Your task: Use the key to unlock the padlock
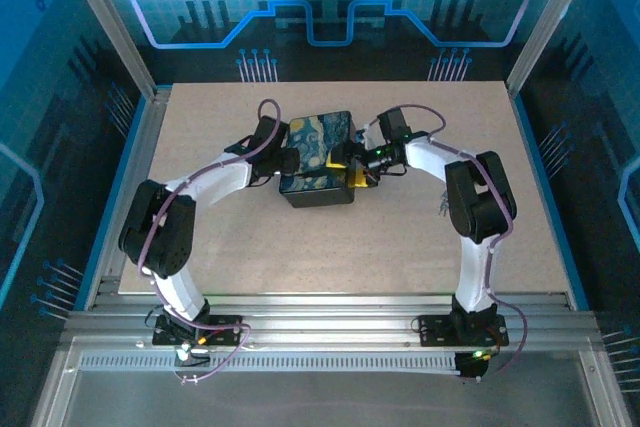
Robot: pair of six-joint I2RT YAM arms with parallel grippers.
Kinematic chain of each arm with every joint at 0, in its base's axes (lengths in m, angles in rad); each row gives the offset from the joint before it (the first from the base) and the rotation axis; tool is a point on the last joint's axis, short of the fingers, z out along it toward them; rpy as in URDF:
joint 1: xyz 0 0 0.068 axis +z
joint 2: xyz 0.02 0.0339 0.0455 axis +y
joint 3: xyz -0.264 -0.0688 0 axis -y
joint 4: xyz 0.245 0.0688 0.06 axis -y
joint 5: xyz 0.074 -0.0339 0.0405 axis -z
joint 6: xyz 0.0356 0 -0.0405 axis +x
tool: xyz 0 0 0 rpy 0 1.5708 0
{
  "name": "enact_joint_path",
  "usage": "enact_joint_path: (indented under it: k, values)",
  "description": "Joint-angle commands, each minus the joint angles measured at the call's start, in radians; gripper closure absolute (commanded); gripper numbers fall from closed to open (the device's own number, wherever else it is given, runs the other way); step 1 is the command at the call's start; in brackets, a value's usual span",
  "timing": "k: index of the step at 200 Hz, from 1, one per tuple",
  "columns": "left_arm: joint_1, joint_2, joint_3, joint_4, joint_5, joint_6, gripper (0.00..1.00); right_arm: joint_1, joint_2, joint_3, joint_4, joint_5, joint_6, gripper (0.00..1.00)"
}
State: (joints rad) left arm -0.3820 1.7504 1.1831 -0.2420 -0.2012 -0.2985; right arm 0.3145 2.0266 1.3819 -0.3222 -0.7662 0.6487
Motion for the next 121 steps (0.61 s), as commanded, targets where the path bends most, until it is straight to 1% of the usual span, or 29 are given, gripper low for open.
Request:
enact_joint_path:
  k: [1, 29, 49, 72, 98, 121]
  values:
    - [0.006, 0.041, 0.030, 0.018, -0.008, -0.018, 0.45, -0.010, 0.035, 0.078, -0.122, 0.047, -0.105, 0.00]
    - [0.008, 0.065, 0.034, 0.030, 0.004, -0.027, 0.45, -0.016, 0.077, 0.136, -0.216, 0.086, -0.162, 0.00]
    - [0.008, 0.081, 0.038, 0.037, 0.023, -0.026, 0.45, -0.041, 0.099, 0.138, -0.213, 0.063, -0.161, 0.00]
    - [0.007, 0.114, 0.049, 0.017, -0.002, -0.021, 0.45, -0.082, 0.104, 0.100, -0.138, -0.038, -0.132, 0.00]
    - [0.007, 0.143, 0.044, 0.020, -0.003, -0.024, 0.47, -0.116, 0.102, 0.053, -0.013, -0.152, -0.070, 0.00]
    - [0.006, 0.154, 0.035, 0.036, 0.008, -0.033, 0.48, -0.132, 0.111, 0.061, -0.002, -0.194, -0.057, 0.00]
